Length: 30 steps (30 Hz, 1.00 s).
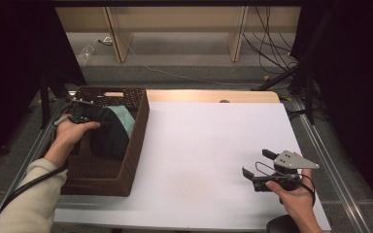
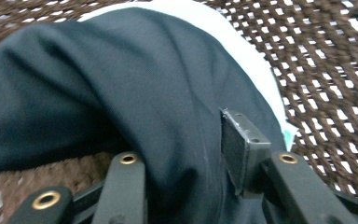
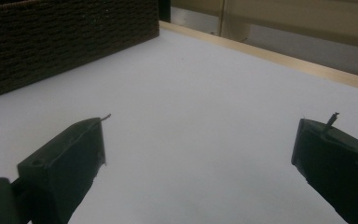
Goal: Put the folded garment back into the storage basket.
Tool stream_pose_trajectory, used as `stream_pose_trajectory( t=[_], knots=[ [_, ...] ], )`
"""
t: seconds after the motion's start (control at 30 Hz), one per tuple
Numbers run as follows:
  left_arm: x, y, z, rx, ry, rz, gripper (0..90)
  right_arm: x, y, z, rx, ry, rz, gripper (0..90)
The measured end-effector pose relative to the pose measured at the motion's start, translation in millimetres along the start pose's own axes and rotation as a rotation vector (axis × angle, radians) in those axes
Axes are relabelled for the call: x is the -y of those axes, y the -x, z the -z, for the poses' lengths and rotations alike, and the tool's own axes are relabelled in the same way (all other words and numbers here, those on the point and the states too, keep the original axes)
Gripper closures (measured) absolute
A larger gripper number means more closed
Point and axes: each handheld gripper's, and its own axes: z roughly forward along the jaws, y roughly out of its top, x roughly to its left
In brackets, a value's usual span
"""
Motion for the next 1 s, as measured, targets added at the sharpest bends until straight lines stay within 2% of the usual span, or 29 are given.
stream_pose_trajectory(
  t=[0.1,0.17,0.2,0.27,0.3,0.33,0.37,0.4,0.5,0.57,0.63,0.7,0.77,0.87,0.93,1.0],
  knots=[
    [6.2,0.5,-1.6,-0.074,-0.093,-0.017,51.5,0.1,0.1,0.1,0.0,0.0,0.0,3.3],
    [11.0,1.0,-2.4,-0.099,-0.128,-0.028,46.0,0.2,0.3,-0.3,0.001,-0.001,-0.001,3.3],
    [12.5,1.3,-2.5,-0.106,-0.132,-0.035,43.9,0.3,0.2,-0.6,0.0,-0.002,-0.001,3.3],
    [15.1,2.3,0.2,-0.148,-0.138,-0.066,38.7,0.1,0.0,-0.7,0.0,-0.003,-0.001,3.3],
    [15.8,2.8,2.6,-0.164,-0.136,-0.068,35.4,0.0,-0.1,-0.7,0.0,-0.004,-0.001,3.3],
    [15.9,3.6,5.7,-0.184,-0.135,-0.074,27.1,0.1,-0.2,-0.6,0.001,-0.005,-0.002,3.3],
    [16.3,4.4,9.5,-0.197,-0.13,-0.084,27.1,0.1,-0.2,-0.6,0.001,-0.005,-0.002,3.3],
    [16.9,5.4,14.2,-0.204,-0.124,-0.089,22.6,0.1,-0.1,-0.6,0.002,-0.004,-0.002,3.3],
    [17.6,7.6,29.1,-0.192,-0.091,-0.086,15.1,0.3,0.5,-0.7,0.001,-0.005,-0.002,3.3],
    [16.8,10.3,40.9,-0.172,-0.027,-0.064,15.5,0.3,0.4,-0.8,0.001,-0.006,-0.003,3.3],
    [14.8,13.4,49.0,-0.167,0.051,-0.058,19.4,0.2,0.1,-1.0,0.001,-0.006,-0.002,3.3],
    [10.5,16.9,57.3,-0.136,0.129,-0.055,33.8,-0.1,-0.4,-1.0,0.003,-0.007,0.001,3.3],
    [6.3,20.2,60.8,-0.126,0.183,-0.044,40.5,-0.1,-0.5,-1.3,0.004,-0.009,0.001,3.3],
    [1.5,24.4,61.3,-0.144,0.217,-0.012,54.5,0.1,-0.2,-1.1,0.003,-0.007,0.0,3.3],
    [-1.0,27.3,57.1,-0.122,0.243,-0.002,67.7,0.2,0.2,-1.0,0.004,-0.008,-0.003,3.3],
    [-3.3,29.5,47.4,-0.108,0.247,-0.009,75.8,0.4,0.5,-1.4,0.002,-0.008,-0.005,3.4]
  ],
)
